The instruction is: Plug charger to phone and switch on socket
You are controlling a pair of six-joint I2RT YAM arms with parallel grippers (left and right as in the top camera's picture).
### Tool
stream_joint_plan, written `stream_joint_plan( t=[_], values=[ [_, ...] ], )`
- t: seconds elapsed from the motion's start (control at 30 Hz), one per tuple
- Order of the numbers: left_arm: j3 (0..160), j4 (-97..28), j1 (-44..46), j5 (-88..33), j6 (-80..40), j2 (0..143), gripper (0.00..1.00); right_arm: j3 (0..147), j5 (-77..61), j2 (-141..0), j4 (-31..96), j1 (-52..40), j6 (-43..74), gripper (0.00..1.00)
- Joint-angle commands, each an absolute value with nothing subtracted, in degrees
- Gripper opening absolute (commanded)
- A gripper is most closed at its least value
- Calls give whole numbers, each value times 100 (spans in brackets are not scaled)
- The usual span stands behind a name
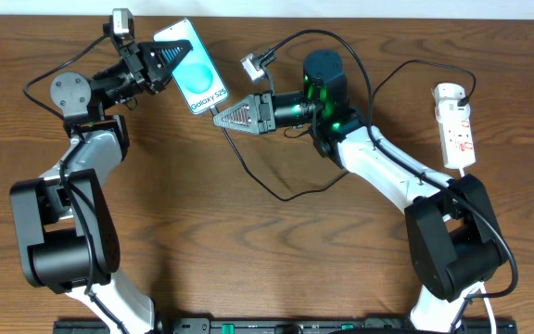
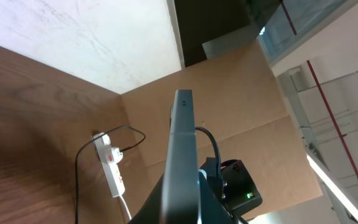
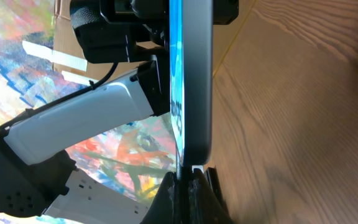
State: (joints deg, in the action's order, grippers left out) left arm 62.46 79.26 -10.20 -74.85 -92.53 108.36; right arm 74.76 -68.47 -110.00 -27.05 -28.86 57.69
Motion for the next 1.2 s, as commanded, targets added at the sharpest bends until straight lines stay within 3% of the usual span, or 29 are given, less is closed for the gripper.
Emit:
stream_joint_plan(
  t=[0.0, 0.37, 0.7, 0.87, 1.17],
  values=[
    [6316, 7979, -871, -7948, -9089, 10825, 7, 7564, -6296, -10980, -2755, -2779, 5649, 1],
    [6316, 7979, -871, -7946, -9087, 10825, 8, 7564, -6320, -10980, -2762, -2779, 5649, 6],
    [6316, 7979, -871, -7946, -9087, 10825, 7, 7564, -6333, -10980, -2764, -2779, 5647, 1],
    [6316, 7977, -871, -7937, -9089, 10825, 8, 7564, -6337, -10980, -2764, -2779, 5647, 8],
    [6316, 7977, -871, -7885, -9089, 10825, 7, 7564, -6337, -10980, -2764, -2783, 5647, 11]
  ],
)
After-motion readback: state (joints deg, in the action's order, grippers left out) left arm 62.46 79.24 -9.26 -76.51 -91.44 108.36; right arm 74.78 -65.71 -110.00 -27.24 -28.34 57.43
